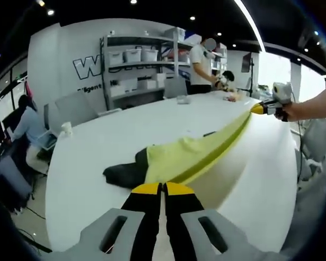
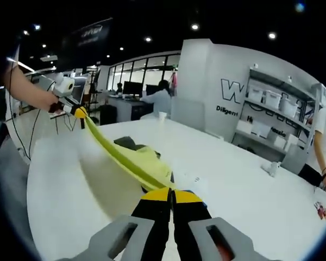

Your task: Fold the garment on the visible template until the final outline fits inside the template.

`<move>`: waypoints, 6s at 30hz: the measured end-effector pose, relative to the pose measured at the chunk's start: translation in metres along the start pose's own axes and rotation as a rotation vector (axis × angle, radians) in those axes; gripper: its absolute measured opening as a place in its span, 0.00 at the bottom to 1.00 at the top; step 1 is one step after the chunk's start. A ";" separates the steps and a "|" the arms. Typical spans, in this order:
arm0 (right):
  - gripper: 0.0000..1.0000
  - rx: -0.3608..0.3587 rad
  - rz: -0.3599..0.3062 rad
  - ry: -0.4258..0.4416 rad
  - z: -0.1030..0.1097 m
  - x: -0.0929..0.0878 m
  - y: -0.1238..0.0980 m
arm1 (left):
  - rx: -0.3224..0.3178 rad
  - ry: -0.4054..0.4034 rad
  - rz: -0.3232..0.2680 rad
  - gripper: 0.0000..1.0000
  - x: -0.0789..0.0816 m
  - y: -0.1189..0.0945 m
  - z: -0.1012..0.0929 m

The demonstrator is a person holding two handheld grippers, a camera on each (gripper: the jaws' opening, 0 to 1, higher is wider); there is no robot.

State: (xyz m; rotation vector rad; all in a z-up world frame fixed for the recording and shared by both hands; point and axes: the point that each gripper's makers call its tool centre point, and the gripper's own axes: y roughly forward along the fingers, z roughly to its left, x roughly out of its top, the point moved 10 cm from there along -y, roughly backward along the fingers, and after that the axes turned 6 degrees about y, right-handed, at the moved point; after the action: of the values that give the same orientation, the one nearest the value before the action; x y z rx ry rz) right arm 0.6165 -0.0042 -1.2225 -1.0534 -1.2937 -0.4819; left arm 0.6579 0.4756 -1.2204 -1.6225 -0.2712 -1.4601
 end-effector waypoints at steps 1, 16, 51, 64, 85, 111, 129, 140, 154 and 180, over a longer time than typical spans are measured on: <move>0.00 0.001 -0.001 0.000 0.000 0.000 -0.002 | -0.002 -0.001 -0.004 0.00 0.001 -0.003 -0.001; 0.00 0.032 -0.016 -0.019 0.024 0.001 -0.028 | -0.011 -0.019 -0.022 0.00 -0.007 -0.039 -0.021; 0.00 0.090 0.055 0.006 0.081 -0.040 -0.079 | -0.081 -0.014 0.037 0.00 -0.051 -0.088 -0.059; 0.00 0.114 0.133 0.028 0.098 -0.078 -0.090 | -0.114 -0.015 0.089 0.01 -0.088 -0.091 -0.078; 0.00 0.180 0.317 0.071 0.131 -0.155 -0.092 | -0.201 0.023 0.228 0.01 -0.153 -0.086 -0.111; 0.00 0.205 0.426 0.105 0.150 -0.188 -0.096 | -0.277 0.102 0.349 0.01 -0.192 -0.088 -0.135; 0.00 0.216 0.436 0.100 0.162 -0.187 -0.105 | -0.278 0.210 0.318 0.01 -0.196 -0.099 -0.143; 0.00 0.227 0.462 0.103 0.167 -0.189 -0.108 | -0.291 0.209 0.350 0.01 -0.203 -0.107 -0.149; 0.00 0.217 0.470 0.133 0.161 -0.185 -0.111 | -0.304 0.206 0.358 0.00 -0.202 -0.108 -0.149; 0.00 0.153 0.396 0.169 0.132 -0.162 -0.089 | -0.327 0.235 0.368 0.01 -0.198 -0.096 -0.150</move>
State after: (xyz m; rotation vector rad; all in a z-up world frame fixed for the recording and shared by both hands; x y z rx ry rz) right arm 0.4319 0.0227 -1.3511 -1.0816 -0.9277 -0.1638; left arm 0.4363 0.4981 -1.3664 -1.6252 0.4001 -1.4368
